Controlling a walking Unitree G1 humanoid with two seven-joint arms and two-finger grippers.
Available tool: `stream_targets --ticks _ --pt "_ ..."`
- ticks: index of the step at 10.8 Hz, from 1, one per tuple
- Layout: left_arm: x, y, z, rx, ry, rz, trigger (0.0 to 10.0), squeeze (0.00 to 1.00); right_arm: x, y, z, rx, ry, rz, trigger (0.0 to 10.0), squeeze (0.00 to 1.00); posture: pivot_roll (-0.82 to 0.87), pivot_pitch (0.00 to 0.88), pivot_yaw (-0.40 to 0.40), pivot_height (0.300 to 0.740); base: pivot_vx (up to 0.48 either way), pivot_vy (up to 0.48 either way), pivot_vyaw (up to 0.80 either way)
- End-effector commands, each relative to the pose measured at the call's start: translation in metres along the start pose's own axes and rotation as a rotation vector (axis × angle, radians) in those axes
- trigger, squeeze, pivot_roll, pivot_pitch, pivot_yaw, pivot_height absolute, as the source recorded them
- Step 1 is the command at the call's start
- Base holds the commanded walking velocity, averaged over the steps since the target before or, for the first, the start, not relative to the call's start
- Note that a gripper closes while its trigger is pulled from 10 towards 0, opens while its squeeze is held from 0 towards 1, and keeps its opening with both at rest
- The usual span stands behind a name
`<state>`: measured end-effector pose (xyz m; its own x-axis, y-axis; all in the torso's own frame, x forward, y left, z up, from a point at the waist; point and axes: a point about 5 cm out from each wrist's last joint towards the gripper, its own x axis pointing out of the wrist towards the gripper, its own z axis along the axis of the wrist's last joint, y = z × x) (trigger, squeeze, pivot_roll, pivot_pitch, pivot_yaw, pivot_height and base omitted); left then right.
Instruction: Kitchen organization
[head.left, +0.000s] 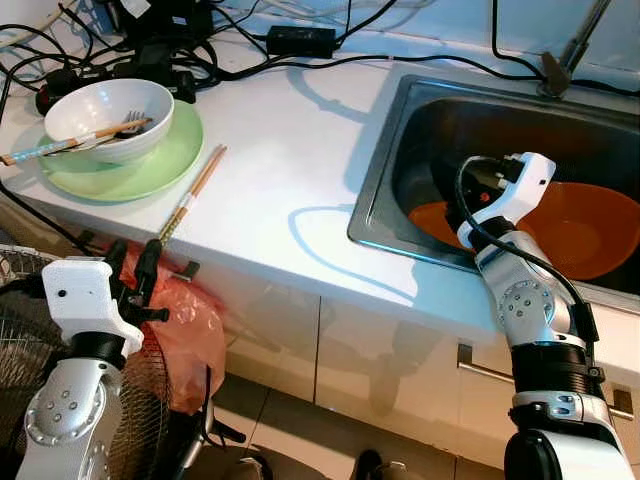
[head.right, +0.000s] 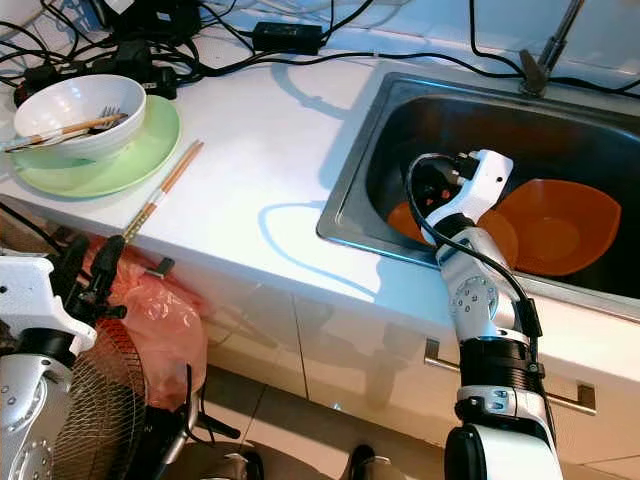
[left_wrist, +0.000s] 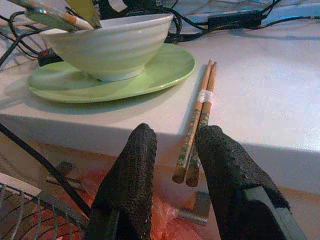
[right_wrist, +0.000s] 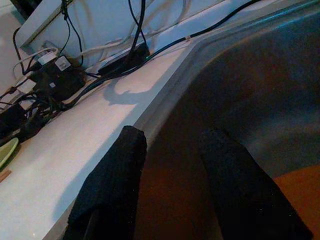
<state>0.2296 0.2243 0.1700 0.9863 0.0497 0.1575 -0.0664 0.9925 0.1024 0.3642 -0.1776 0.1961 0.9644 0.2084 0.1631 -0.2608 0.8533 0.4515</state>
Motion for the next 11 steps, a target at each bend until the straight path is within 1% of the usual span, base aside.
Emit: stream_targets --ticks 1,11 --pt "0.0000 -0.0002 -0.0031 0.014 0.013 -0.010 10.0 0.00 0.0010 0.0019 0.0014 -0.010 -0.006 0.012 10.0 0.00 0.16 0.186 -0.008 0.740 0.000 0.000 0.00" --pt "0.0065 -0.0055 -0.0095 -0.009 0.043 -0.027 10.0 0.00 0.0002 0.0012 0.0017 -0.015 -0.008 0.003 10.0 0.00 0.16 0.193 -0.008 0.740 0.000 0.000 0.00"
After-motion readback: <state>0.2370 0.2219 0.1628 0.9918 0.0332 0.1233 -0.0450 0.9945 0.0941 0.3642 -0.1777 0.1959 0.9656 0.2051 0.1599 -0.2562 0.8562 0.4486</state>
